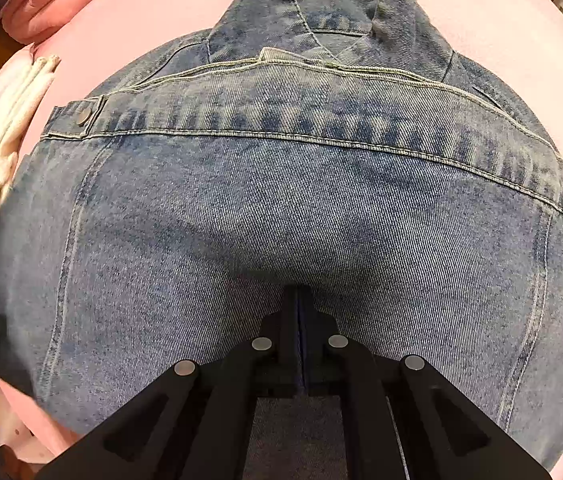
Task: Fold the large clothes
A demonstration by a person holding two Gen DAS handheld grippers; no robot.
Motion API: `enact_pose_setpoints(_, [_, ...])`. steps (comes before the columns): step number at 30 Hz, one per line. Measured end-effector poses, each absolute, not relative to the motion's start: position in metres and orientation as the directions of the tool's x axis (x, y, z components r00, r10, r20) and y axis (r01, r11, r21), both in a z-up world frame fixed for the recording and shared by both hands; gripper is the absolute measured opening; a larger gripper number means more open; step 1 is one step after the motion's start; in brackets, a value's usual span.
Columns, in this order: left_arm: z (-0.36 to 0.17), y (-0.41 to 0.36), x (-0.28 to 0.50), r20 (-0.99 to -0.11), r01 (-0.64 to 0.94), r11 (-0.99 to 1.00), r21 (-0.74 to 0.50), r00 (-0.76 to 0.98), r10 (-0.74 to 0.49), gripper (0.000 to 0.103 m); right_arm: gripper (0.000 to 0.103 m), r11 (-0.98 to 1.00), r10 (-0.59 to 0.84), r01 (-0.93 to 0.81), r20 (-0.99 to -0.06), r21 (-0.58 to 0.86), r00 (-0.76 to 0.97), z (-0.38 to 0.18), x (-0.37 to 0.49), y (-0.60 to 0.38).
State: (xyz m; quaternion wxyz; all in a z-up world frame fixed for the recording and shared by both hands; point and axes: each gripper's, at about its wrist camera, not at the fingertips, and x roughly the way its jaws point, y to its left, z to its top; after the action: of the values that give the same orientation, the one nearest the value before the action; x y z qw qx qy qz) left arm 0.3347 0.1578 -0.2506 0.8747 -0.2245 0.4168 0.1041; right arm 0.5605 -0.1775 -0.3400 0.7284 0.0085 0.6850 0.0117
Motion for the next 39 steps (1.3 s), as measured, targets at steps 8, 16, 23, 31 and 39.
enact_pose_setpoints(8, [-0.189,0.095,0.34,-0.646,-0.199,0.933,-0.298,0.762,-0.044,0.006,0.003,0.992,0.124,-0.021,-0.99,0.123,0.068,-0.338,0.559,-0.201])
enact_pose_setpoints(16, [-0.127,-0.045,0.315,-0.546,0.219,0.908,-0.358,0.739,-0.394,0.006,0.0,0.855,0.514,-0.01,-0.846,0.518,0.14,-0.344,0.545,-0.275])
enact_pose_setpoints(23, [-0.156,-0.159,0.269,-0.63,0.392,0.805,-0.444,0.503,-0.592,0.006,0.0,0.597,0.769,0.024,-0.58,0.802,0.268,-0.36,0.49,-0.369])
enact_pose_setpoints(31, [-0.166,-0.198,0.261,-0.66,0.448,0.804,-0.392,0.472,-0.585,0.006,0.0,0.479,0.837,0.078,-0.482,0.874,0.26,-0.372,0.479,-0.409])
enact_pose_setpoints(39, [-0.169,-0.19,0.27,-0.671,0.438,0.796,-0.416,0.443,-0.595,0.006,0.0,0.468,0.842,0.062,-0.466,0.882,0.271,-0.371,0.479,-0.418])
